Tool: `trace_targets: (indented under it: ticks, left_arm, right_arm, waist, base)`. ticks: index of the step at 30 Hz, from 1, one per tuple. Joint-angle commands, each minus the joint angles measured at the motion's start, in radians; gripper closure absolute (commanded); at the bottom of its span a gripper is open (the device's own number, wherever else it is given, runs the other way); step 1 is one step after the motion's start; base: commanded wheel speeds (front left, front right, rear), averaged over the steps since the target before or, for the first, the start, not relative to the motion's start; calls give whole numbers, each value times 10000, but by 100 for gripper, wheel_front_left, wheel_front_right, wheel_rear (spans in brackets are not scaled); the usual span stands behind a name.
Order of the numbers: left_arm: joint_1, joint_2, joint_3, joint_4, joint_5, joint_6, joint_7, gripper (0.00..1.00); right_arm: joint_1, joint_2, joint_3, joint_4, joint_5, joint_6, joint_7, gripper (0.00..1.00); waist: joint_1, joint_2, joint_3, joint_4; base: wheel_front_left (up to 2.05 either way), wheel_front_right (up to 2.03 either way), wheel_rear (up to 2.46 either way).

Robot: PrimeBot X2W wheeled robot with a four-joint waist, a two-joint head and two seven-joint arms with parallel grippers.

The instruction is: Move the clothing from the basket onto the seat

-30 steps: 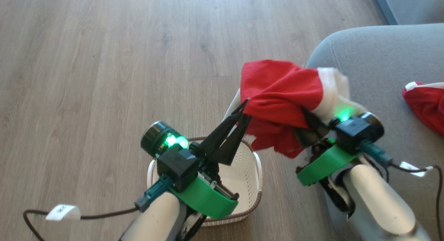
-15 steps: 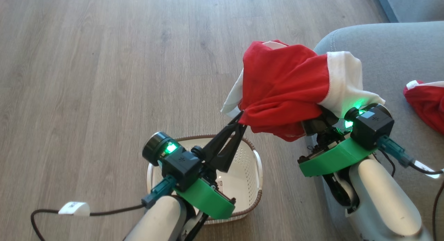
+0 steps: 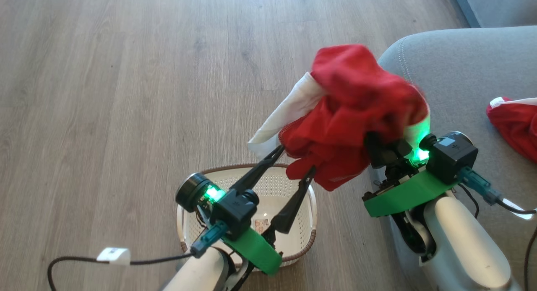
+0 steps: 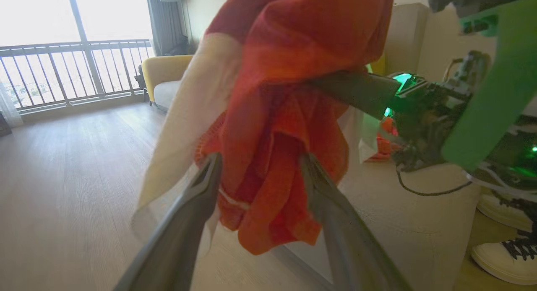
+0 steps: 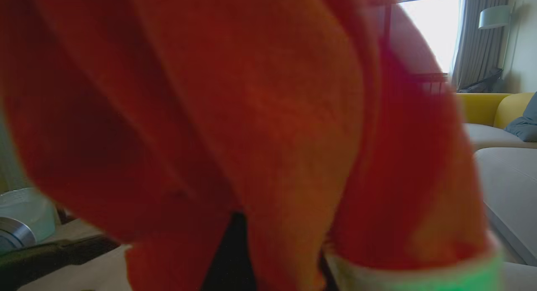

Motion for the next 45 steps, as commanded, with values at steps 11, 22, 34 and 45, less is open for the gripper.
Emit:
trace_targets:
  ticks: [11, 22, 34, 45]
  left_arm:
    - [222, -5, 202, 643, 377, -232, -95, 0]
    - [673, 214, -602, 1398, 339, -265, -95, 0]
    - [1023, 207, -392, 1486, 272, -267, -95, 0]
    - [1188, 99, 266, 1222, 523, -268, -95, 0]
  right_arm:
    - [-255, 35, -93, -394, -207, 69, -23, 100]
    - [-254, -28, -135, -439, -338, 69, -23, 100]
    - [-212, -70, -160, -470, -440, 69, -23, 100]
    - [-212, -132, -213, -442, -549, 69, -23, 100]
  waist:
    - [0, -1, 81, -162]
    - [0, -1, 52, -198]
    - [0, -1, 32, -159]
    - [0, -1, -11, -497]
  base:
    - [0, 0, 0]
    - [0, 0, 0]
    - [0, 0, 0]
    - [0, 0, 0]
